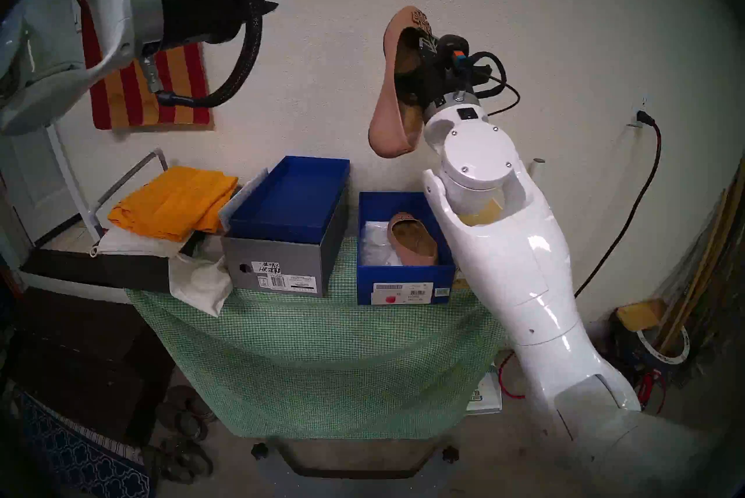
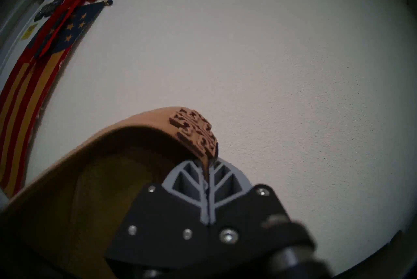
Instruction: Put shoes into shoe box
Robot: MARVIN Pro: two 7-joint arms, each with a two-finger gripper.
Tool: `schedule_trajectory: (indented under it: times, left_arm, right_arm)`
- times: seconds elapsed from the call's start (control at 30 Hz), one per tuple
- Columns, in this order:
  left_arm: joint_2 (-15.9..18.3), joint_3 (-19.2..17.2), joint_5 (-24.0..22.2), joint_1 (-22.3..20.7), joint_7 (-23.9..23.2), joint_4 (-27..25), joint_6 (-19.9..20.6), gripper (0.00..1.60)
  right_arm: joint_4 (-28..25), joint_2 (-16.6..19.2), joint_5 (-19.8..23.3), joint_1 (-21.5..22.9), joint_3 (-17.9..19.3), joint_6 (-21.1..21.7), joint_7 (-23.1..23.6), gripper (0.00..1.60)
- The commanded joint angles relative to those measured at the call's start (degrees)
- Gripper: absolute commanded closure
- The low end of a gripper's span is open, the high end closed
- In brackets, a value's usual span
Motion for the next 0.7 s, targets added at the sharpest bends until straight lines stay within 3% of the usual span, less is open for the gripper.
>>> schedule_trajectory:
  times: [0.0,0.37,0.67]
  left_arm:
    - [2.17,0.03,1.21,-1.28,0.28,-0.7,0.28,0.0]
    - [3.08,0.48,2.14,-1.77,0.27,-1.18,0.84,0.0]
    - [3.26,0.6,2.29,-1.86,0.04,-1.2,1.02,0.0]
  right_arm:
    - [-5.02,6.6,2.72,-6.55,2.82,6.39,4.18,1.6]
    - [-6.6,9.56,6.62,-12.96,4.29,7.71,8.4,1.6]
    - [-3.81,9.22,4.74,-15.22,1.01,5.67,9.15,1.6]
